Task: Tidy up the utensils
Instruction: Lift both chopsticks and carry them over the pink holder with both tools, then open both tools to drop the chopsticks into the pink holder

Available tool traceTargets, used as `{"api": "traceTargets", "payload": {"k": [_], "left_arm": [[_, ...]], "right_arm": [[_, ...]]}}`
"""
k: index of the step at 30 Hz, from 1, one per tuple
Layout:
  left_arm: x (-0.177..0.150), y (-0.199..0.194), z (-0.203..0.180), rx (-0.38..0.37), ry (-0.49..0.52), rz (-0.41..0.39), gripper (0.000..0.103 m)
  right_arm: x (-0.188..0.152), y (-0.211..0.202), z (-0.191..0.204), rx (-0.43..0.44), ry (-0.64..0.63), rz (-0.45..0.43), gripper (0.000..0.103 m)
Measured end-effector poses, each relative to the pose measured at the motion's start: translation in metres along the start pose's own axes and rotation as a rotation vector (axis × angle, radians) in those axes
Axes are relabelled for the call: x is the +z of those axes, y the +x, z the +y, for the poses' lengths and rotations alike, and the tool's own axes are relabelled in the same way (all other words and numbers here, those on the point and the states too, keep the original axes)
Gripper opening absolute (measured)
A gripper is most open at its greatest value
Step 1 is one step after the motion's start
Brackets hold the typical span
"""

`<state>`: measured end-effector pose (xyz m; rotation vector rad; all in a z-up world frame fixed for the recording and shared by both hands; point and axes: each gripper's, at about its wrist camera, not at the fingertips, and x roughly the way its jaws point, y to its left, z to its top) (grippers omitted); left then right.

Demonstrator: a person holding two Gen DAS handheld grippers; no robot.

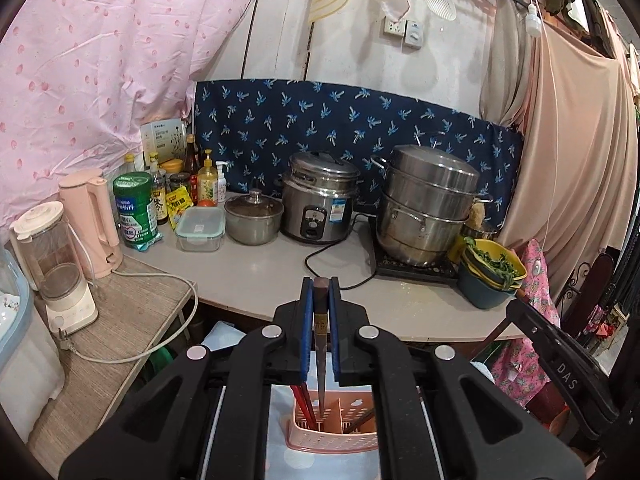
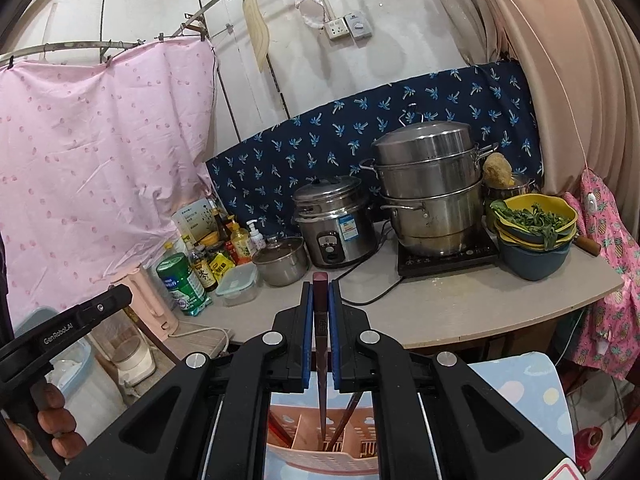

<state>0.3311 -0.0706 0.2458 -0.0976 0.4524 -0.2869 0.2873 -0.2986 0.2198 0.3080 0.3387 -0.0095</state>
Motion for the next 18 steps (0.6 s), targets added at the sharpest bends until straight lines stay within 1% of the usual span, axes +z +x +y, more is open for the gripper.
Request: {"api": "traceTargets", "payload": {"k": [9, 12, 14, 15, 17, 18], "left_arm": [[-0.016, 0.021, 0.001, 0.0, 0.004, 0.05, 0.007], [-0.02, 0.023, 0.001, 0.006, 0.01, 0.049, 0.007], [-0.022, 0.024, -0.001, 0.014, 0.019, 0.046, 0.009], [-0.022, 0.025, -0.001, 0.015, 0.02, 0.046, 0.01], [-0.023, 0.024, -0.001, 0.026, 0.02, 0.044, 0.026], [-0.024, 0.024, -0.001, 0.033, 0.02, 0.041, 0.03]], "right_arm": [[-0.024, 0.029, -0.002, -0.005, -0.001, 0.071, 0.007], [-0.028, 0.034, -0.001, -0.01, -0.014, 0.087, 0.007], [-0.029, 0.035, -0.001, -0.005, -0.017, 0.093, 0.009], [-0.03, 0.034, -0.001, -0.009, -0.019, 0.085, 0.01], [-0.03, 0.032, -0.001, -0.005, -0.019, 0.084, 0.012], [-0.03, 0.031, -0.001, -0.004, -0.019, 0.082, 0.013]]}}
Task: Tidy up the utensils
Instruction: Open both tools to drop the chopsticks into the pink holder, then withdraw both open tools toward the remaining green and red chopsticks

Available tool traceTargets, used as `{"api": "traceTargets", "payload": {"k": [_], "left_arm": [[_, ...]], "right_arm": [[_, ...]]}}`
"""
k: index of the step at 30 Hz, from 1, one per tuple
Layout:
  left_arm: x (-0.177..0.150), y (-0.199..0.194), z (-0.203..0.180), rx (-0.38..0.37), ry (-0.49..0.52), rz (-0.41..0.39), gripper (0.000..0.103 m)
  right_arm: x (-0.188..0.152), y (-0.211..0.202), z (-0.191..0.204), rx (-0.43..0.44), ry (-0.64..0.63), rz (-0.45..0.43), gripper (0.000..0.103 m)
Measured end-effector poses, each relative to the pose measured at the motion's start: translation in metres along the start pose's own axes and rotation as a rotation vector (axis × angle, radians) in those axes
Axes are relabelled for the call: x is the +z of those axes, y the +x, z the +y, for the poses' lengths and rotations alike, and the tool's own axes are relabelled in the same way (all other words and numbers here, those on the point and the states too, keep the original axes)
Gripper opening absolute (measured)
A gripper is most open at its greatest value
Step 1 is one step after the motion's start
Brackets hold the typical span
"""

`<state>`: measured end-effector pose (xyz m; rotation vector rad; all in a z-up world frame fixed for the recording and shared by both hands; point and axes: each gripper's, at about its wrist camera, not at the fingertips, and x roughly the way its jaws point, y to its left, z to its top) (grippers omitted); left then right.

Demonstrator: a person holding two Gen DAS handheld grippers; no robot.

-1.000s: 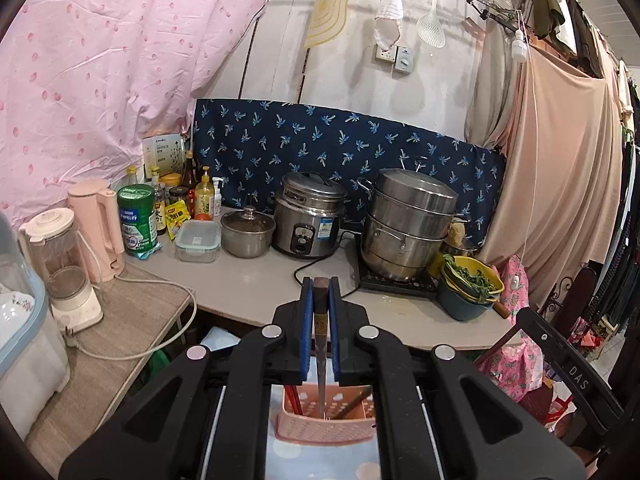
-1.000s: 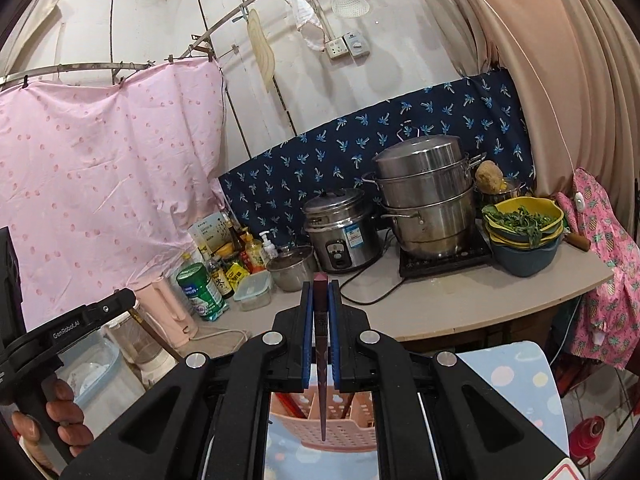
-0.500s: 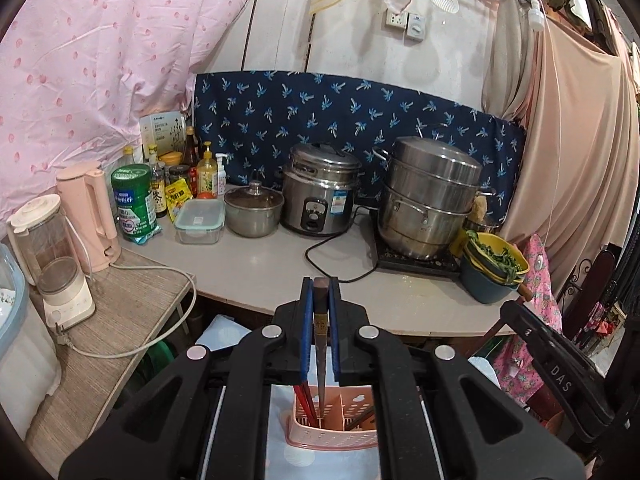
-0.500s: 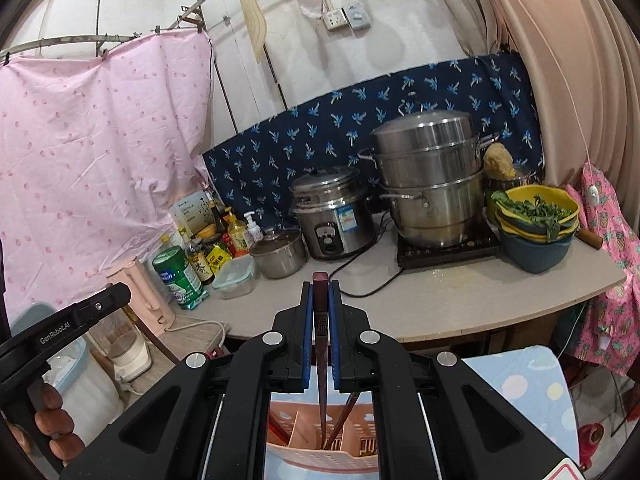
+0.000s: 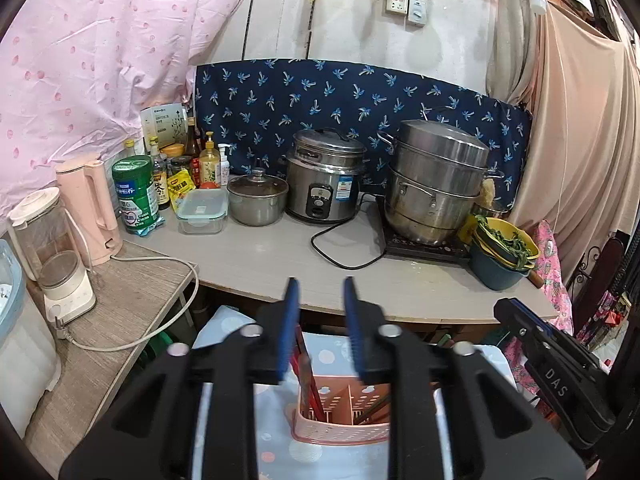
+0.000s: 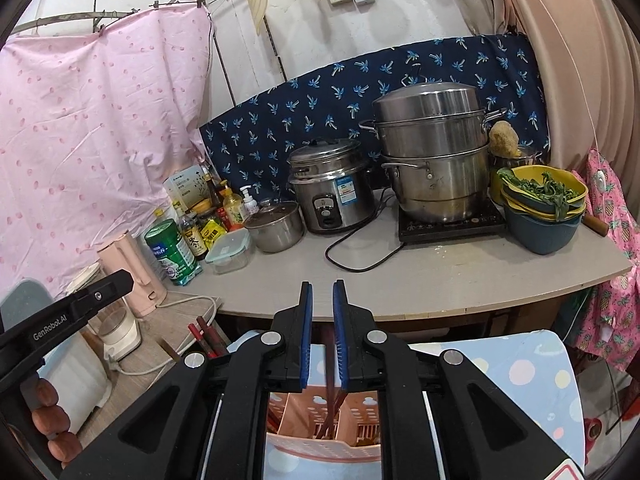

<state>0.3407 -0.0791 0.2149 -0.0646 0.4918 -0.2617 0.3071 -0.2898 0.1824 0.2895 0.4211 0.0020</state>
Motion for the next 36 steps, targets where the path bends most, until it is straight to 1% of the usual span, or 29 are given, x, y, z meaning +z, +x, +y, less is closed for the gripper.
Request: {"api": "traceTargets", "payload": {"k": [1, 4, 10, 22, 26, 32, 33, 35, 36], "left_arm": [[0.0, -0.001, 0.0, 0.003, 0.001, -0.002, 0.035], [-0.002, -0.003, -0.002, 0.012, 0.012, -0.006, 0.036], [-0.008, -0.009, -0.005, 0.021, 0.029, -0.002, 0.039], [-0.018, -0.031, -0.009, 0.03, 0.041, 0.002, 0.04], [-0.025, -0.043, -0.012, 0.032, 0.05, 0.0, 0.044], [-0.048, -0.062, -0.012, 0.035, 0.068, 0.02, 0.044], [-0.054, -0.065, -0.011, 0.04, 0.072, 0.024, 0.045], [-0.064, -0.071, -0.01, 0.055, 0.079, 0.028, 0.05], [-0.072, -0.075, -0.009, 0.061, 0.085, 0.033, 0.051]], "right_arm": [[0.0, 0.0, 0.0, -0.002, -0.001, -0.002, 0.015], [0.0, -0.004, 0.002, -0.005, -0.003, -0.009, 0.023], [-0.003, -0.011, 0.006, -0.007, -0.017, -0.013, 0.027], [-0.014, -0.039, 0.011, -0.01, -0.038, -0.013, 0.029], [-0.023, -0.052, 0.013, -0.01, -0.047, -0.003, 0.029], [-0.046, -0.075, 0.018, -0.015, -0.071, 0.02, 0.029], [-0.051, -0.079, 0.018, -0.017, -0.075, 0.025, 0.029], [-0.062, -0.087, 0.02, -0.019, -0.086, 0.04, 0.029], [-0.07, -0.092, 0.021, -0.021, -0.092, 0.048, 0.029]]}}
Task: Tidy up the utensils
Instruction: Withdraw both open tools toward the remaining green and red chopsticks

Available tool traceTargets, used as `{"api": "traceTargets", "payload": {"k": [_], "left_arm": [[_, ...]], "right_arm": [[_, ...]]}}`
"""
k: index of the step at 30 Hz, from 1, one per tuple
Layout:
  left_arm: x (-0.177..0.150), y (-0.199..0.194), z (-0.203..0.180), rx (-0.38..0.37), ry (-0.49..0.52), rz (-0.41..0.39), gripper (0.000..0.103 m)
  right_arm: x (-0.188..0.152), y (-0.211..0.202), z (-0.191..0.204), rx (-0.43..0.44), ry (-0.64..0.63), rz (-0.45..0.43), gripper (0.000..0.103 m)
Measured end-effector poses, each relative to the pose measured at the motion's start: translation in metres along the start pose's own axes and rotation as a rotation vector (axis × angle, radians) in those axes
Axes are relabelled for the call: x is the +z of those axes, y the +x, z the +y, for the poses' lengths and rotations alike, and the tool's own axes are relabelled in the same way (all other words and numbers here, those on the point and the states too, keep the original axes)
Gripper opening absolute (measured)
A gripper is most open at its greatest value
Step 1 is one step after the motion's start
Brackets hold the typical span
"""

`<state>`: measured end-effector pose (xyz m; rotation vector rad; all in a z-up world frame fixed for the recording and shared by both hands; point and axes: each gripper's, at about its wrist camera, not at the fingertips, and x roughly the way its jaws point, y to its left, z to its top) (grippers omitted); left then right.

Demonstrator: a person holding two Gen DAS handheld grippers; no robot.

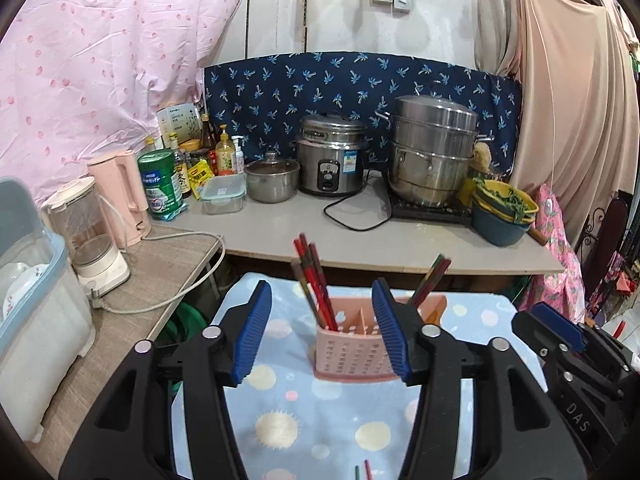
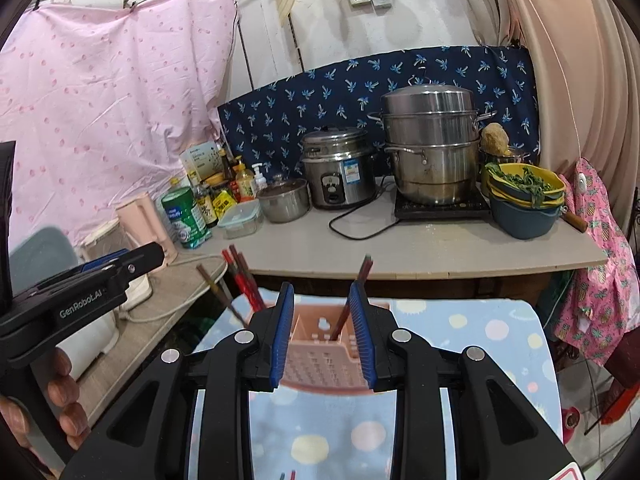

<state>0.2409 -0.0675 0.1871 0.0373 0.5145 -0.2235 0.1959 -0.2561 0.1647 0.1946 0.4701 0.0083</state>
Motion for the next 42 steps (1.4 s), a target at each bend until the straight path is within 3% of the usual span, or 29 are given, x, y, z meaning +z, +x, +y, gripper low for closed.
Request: {"api": "traceTargets", "payload": {"k": [13, 29, 33, 42], "left_arm": [[-0.1, -0.033, 0.007, 0.003, 0.024, 0.121, 0.051], [-0.245, -0.056, 0.015, -0.016, 0.033, 0.37, 0.051], [-0.269, -0.062, 0.014, -0.018, 0.031, 0.408, 0.051], [-0.295, -0.067, 0.012, -0.03, 0.038, 0.456, 0.052]], "right_arm": [[-0.107, -0.054, 0.017, -0.03, -0.071, 0.116, 0.029], [-0.262, -0.086, 0.034, 0.02, -0.113, 0.362, 0.029], [-0.289, -0.089, 0.041, 0.021, -0.142, 0.392, 0.029], [-0.314, -0.086, 0.052, 0.051, -0.159, 0.432, 0.029]]}}
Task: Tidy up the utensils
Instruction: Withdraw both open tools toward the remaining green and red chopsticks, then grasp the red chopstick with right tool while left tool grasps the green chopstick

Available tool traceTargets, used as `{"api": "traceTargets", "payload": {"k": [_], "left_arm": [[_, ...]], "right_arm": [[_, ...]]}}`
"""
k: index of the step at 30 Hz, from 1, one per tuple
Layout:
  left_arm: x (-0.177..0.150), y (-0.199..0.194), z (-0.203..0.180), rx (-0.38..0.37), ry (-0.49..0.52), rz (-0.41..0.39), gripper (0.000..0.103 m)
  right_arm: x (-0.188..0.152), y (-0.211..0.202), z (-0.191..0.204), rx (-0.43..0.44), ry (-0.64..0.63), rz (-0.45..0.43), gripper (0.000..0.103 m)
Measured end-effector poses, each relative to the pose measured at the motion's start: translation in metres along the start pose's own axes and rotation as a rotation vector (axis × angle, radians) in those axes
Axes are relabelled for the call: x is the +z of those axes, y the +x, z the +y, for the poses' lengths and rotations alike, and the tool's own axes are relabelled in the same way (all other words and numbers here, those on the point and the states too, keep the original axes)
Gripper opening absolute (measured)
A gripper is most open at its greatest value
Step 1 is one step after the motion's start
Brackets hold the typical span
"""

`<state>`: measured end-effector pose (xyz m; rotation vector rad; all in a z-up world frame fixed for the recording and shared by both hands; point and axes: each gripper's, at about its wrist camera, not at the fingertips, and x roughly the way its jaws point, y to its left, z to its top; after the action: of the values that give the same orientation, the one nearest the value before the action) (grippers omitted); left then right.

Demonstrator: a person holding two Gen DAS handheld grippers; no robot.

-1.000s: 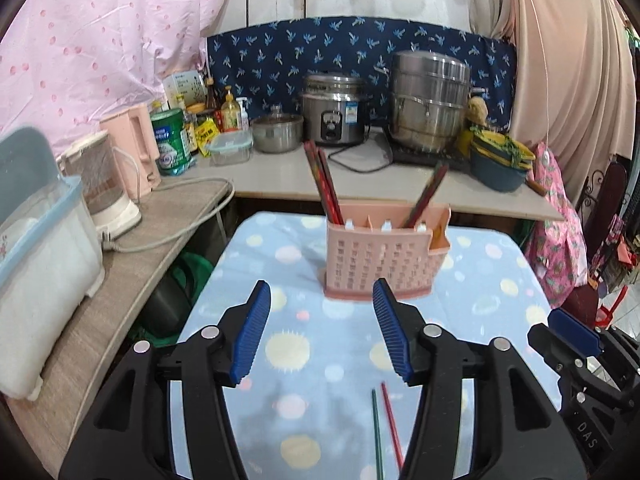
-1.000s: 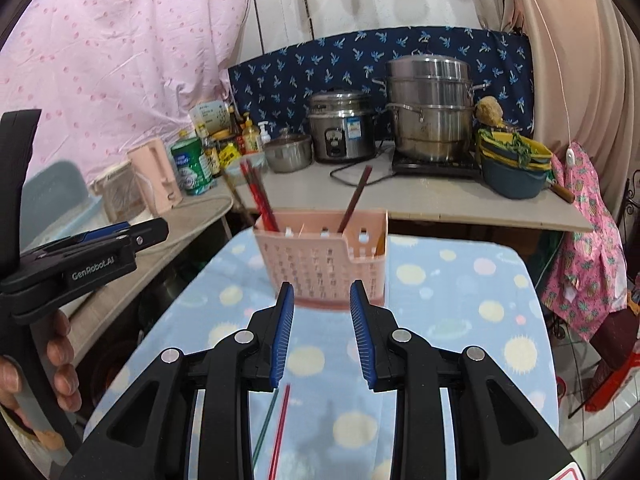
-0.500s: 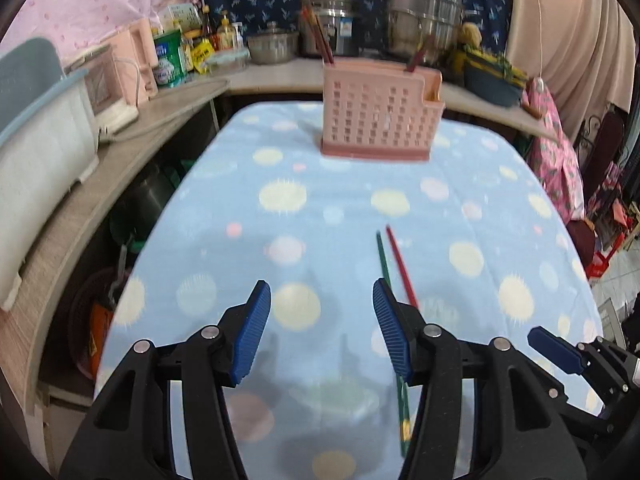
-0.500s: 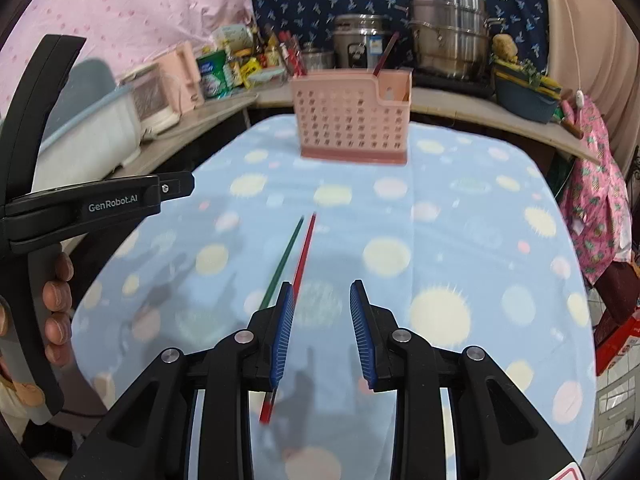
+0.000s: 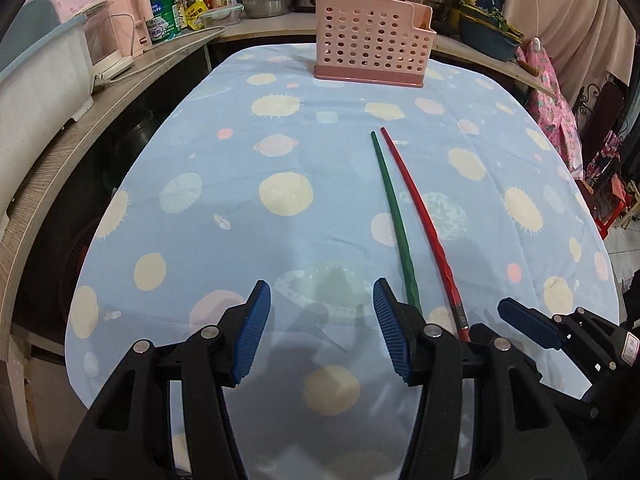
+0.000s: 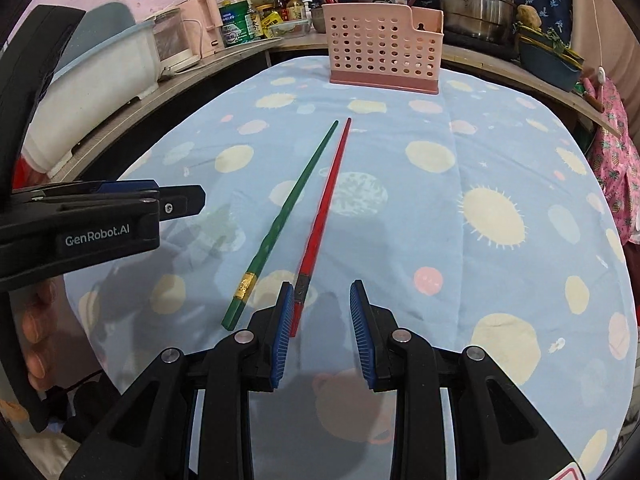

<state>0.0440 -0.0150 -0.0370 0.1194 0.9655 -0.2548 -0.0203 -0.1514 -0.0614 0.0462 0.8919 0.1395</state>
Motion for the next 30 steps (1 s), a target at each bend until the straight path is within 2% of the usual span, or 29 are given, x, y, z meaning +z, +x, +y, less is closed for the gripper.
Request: {"api": "traceTargets", "payload": {"k": [2, 12, 19, 21, 30], "left_arm": [[-0.001, 0.001, -0.001, -0.001, 0.005, 0.005, 0.055], [-0.011, 0.004, -0.011, -0.02, 0.032, 0.025, 0.057], [-0.018, 0.006, -0.019, -0.034, 0.049, 0.039, 0.059], [-0.019, 0.005, -0.024, -0.038, 0.059, 0.037, 0.064], [-0.026, 0.016, -0.038, -0.06, 0.087, 0.068, 0.064]], "right_arm": [[0.001, 0.001, 0.003, 0.002, -0.008, 0.001, 0.029], [-0.002, 0.016, 0.004, -0.002, -0.009, 0.02, 0.027], [-0.005, 0.014, -0.009, -0.023, 0.028, 0.01, 0.008], [-0.007, 0.012, -0.014, -0.033, 0.048, 0.005, 0.007], [-0.016, 0.003, -0.04, -0.061, 0.137, -0.002, 0.007]]}}
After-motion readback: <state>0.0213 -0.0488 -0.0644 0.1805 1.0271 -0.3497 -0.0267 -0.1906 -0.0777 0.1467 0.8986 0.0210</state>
